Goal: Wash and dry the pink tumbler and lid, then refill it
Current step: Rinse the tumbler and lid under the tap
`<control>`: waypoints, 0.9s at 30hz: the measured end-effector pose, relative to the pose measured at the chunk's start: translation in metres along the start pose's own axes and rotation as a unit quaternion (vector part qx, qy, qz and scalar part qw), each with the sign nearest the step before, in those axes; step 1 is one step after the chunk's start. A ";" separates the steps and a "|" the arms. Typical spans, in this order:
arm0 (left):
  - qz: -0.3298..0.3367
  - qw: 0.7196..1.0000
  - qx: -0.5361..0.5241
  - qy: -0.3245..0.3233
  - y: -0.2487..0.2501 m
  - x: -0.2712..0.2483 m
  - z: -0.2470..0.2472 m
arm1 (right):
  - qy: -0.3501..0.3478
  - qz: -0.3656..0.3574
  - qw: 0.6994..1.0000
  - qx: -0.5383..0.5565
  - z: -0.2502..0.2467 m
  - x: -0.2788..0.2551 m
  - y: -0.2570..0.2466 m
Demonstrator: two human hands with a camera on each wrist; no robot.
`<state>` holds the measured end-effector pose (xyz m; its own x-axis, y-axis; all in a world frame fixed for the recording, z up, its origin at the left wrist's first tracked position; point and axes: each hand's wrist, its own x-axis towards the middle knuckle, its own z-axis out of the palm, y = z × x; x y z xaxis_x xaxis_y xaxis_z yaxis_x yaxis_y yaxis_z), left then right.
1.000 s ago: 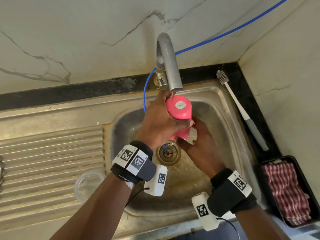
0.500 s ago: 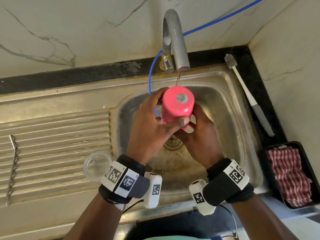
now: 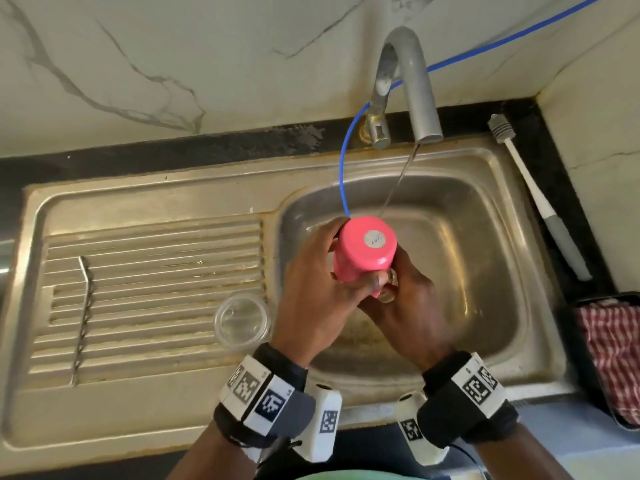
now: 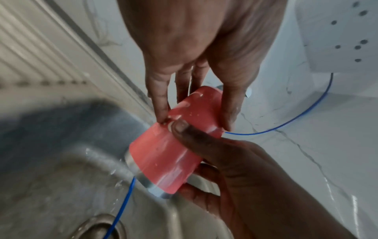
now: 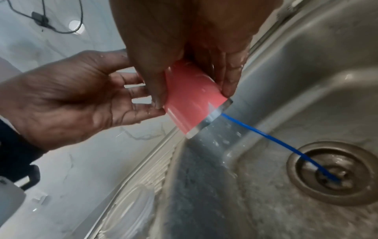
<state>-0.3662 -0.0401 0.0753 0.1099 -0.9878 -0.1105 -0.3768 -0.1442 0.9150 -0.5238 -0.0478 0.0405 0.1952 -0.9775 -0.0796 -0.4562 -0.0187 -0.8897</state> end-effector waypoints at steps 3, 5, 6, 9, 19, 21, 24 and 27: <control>-0.001 1.000 0.007 0.020 -0.007 -0.004 -0.034 | -0.007 -0.031 0.999 -0.001 0.029 0.004 -0.013; -0.002 0.999 0.010 0.045 -0.015 -0.003 -0.061 | -0.029 -0.057 0.998 -0.009 0.052 0.013 -0.026; -0.002 0.998 0.015 0.058 -0.022 -0.002 -0.075 | -0.050 -0.055 0.997 -0.015 0.065 0.019 -0.032; -0.020 0.994 0.033 0.106 -0.048 0.005 -0.115 | -0.122 0.004 0.990 -0.071 0.095 0.028 -0.044; -0.040 0.990 0.055 0.121 -0.098 0.023 -0.166 | -0.193 0.063 0.958 -0.201 0.157 0.010 -0.041; -0.039 0.991 0.063 0.110 -0.099 0.022 -0.167 | -0.194 0.055 0.959 -0.200 0.158 0.007 -0.041; -0.055 0.992 0.073 0.083 -0.102 0.019 -0.168 | -0.176 0.048 0.968 -0.170 0.157 0.004 -0.040; -0.062 0.994 0.032 0.080 -0.093 0.006 -0.171 | -0.150 0.042 0.979 -0.131 0.148 0.002 -0.039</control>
<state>-0.1727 -0.0223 0.0558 0.3014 -0.9412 -0.1529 -0.4092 -0.2724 0.8708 -0.3767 -0.0175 0.0085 0.3757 -0.8726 -0.3121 -0.6816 -0.0320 -0.7310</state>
